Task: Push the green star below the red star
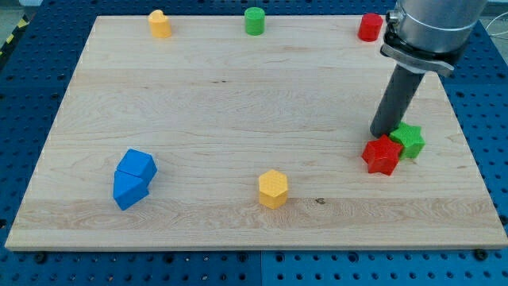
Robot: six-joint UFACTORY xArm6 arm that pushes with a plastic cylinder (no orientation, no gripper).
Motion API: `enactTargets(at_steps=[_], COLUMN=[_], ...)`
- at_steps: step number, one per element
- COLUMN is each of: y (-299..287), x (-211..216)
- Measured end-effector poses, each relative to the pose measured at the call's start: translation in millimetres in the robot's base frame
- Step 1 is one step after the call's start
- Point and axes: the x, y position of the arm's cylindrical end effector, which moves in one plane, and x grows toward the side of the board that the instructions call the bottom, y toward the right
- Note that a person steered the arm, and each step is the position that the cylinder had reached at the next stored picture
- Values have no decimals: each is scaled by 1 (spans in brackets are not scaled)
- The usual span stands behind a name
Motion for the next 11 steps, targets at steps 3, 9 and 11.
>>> enactTargets(at_steps=[3, 9, 11], y=[48, 75, 45], x=[3, 51, 97])
